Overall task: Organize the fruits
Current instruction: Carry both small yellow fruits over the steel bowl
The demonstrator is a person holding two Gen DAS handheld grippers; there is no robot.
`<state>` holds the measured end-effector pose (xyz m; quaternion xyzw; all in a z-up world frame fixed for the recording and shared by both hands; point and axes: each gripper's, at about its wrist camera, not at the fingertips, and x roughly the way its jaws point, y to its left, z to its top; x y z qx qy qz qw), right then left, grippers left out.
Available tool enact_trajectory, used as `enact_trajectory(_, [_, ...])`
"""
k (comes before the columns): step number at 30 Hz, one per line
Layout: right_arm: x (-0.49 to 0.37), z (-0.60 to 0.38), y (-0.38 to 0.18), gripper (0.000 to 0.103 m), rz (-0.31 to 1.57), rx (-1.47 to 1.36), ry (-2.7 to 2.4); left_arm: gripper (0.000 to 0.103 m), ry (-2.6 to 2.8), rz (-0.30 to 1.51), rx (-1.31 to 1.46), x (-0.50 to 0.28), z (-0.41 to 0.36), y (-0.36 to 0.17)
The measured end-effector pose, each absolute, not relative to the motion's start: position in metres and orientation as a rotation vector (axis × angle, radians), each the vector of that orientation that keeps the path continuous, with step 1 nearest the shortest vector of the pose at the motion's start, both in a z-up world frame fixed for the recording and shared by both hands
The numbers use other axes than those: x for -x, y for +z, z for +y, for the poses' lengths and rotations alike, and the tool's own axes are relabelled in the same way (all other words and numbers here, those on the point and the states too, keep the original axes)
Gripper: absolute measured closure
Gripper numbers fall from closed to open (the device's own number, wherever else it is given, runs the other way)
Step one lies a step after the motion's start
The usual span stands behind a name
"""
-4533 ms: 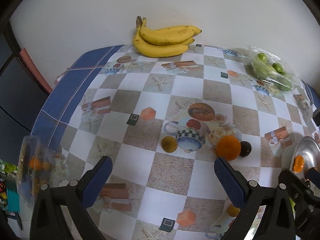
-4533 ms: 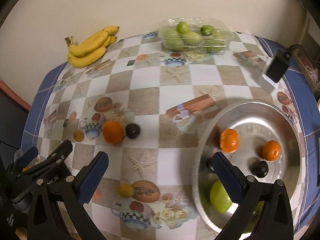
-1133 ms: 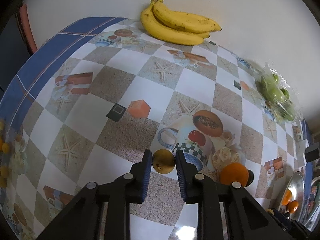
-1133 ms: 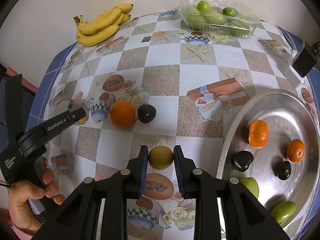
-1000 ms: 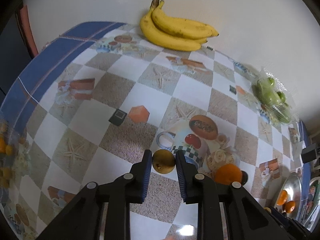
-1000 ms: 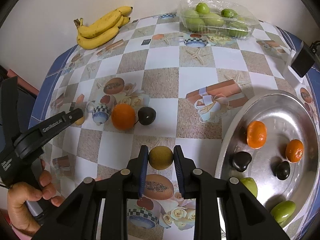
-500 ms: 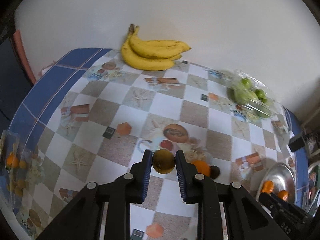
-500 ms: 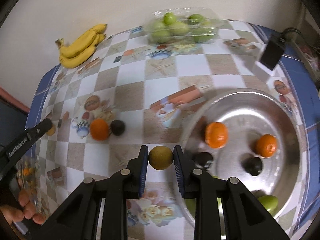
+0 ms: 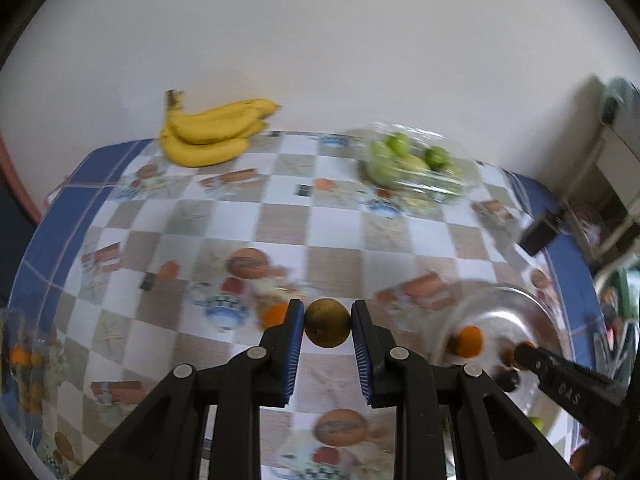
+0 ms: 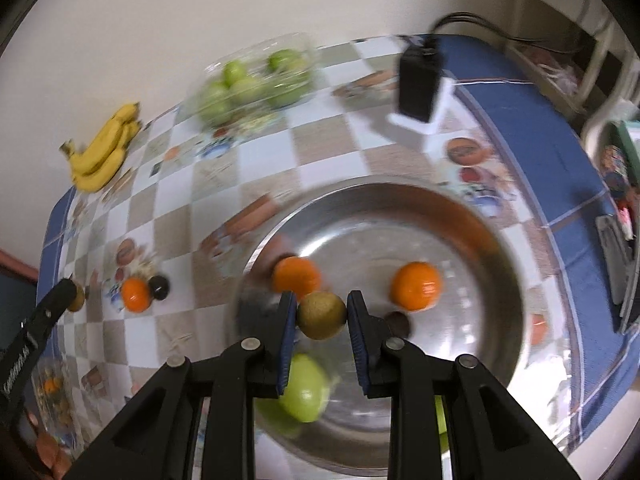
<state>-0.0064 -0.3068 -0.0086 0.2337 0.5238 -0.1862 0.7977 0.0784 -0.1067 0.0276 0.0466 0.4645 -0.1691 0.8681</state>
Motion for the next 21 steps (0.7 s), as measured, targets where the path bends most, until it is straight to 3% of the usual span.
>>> enact_trajectory(11, [0.04, -0.358, -0.002, 0.076, 1.078, -0.576, -0.506, 0.077, -0.582, 1.026, -0.187, -0.027, -0.196, 0.014])
enact_trajectory(21, [0.049, -0.372, -0.02, 0.076, 1.135, -0.619, -0.524, 0.077, -0.645, 1.098, -0.213, -0.017, -0.231, -0.015])
